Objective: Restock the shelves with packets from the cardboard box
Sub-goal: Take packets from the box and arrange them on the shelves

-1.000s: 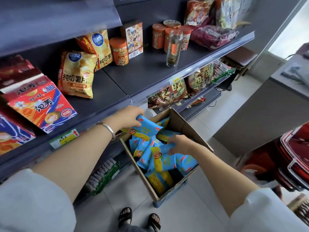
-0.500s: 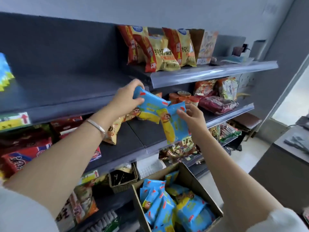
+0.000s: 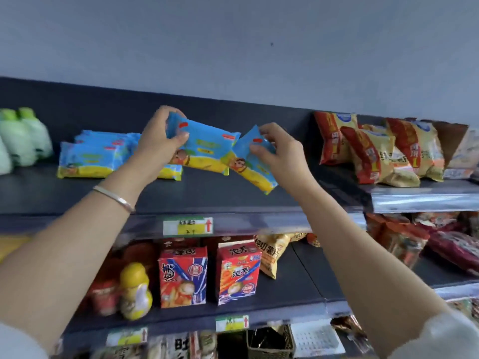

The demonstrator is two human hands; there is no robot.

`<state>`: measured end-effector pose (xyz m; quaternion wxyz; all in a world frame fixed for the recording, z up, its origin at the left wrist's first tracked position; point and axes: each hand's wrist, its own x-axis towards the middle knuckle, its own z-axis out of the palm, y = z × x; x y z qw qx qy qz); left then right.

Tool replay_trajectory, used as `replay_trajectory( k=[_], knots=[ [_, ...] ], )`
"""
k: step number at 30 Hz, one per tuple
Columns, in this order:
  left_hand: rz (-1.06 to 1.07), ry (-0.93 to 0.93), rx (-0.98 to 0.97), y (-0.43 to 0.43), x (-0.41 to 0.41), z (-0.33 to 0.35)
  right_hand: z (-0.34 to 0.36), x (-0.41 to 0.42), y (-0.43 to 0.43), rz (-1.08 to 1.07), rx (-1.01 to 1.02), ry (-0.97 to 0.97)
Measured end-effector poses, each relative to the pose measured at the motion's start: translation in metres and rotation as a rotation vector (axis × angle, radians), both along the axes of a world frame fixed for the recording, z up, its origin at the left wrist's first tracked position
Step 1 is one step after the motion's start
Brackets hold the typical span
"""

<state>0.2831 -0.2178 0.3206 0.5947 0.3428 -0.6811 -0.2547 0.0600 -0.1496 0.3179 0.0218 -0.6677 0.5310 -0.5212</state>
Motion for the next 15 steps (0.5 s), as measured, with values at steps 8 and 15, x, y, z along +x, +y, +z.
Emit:
replay_trajectory(
  k=[8,15],
  knots=[
    [0.164,-0.073,0.116,-0.062,0.159,-0.025,-0.003,0.146,-0.108,0.031,0.103,0.467],
    [0.302,-0.316,0.155,-0.103,0.221,-0.043,-0.025,0.205,-0.173,-0.028,0.233,0.647]
  ],
)
